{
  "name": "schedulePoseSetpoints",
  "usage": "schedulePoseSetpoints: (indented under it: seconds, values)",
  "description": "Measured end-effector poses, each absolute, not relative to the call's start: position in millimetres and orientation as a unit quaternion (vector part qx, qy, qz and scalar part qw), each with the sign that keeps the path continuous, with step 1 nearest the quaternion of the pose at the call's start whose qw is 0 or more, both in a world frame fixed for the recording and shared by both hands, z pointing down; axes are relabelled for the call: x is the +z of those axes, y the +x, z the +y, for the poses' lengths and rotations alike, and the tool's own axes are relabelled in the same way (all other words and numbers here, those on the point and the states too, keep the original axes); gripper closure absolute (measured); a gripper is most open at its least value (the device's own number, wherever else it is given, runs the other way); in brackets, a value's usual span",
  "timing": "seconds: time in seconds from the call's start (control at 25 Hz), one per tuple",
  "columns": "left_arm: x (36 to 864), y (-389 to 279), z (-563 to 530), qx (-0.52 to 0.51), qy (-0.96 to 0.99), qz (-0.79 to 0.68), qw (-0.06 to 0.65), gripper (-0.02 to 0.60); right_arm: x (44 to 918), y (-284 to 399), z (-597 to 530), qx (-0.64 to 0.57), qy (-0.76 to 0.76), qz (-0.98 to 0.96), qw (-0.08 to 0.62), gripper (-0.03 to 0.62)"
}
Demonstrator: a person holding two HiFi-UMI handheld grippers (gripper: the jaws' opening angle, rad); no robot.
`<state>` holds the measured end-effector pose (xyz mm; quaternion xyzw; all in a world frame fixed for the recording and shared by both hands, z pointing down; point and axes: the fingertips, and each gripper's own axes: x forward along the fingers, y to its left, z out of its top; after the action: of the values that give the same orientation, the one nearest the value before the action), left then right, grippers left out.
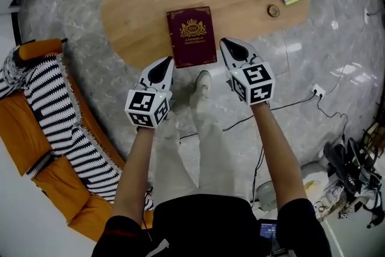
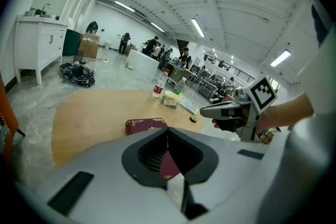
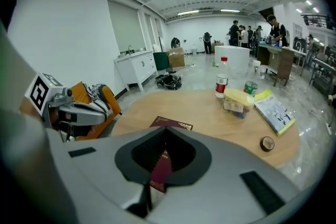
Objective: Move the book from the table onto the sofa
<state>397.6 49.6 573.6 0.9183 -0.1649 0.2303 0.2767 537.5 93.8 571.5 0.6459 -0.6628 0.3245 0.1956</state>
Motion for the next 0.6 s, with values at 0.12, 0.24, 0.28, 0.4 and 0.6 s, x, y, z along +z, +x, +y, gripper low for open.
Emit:
schedulePoseSetpoints:
  seconds: [0.12, 0.24, 0.28, 0.4, 0.6]
  values:
    - [595, 401, 49, 0.237, 0.913, -0.169, 0.285, 0.565, 594, 542, 92, 0.334, 0.639, -0.663, 0.201, 0.586]
    - [614, 403, 48, 0.246, 0.910, -0.171, 0.288, 0.565, 612, 546, 88, 0.342, 0.635, -0.663, 0.202, 0.586]
    - [620, 404, 48, 0.248, 0.909, -0.171, 0.288, 0.565, 618, 547, 87, 0.343, 0.633, -0.663, 0.203, 0.586]
    - [636, 408, 47, 0.254, 0.906, -0.171, 0.291, 0.566, 634, 550, 83, 0.347, 0.627, -0.666, 0.207, 0.586]
    - [653, 408, 45, 0.255, 0.902, -0.180, 0.299, 0.566, 660, 560, 73, 0.359, 0.620, -0.666, 0.206, 0.586]
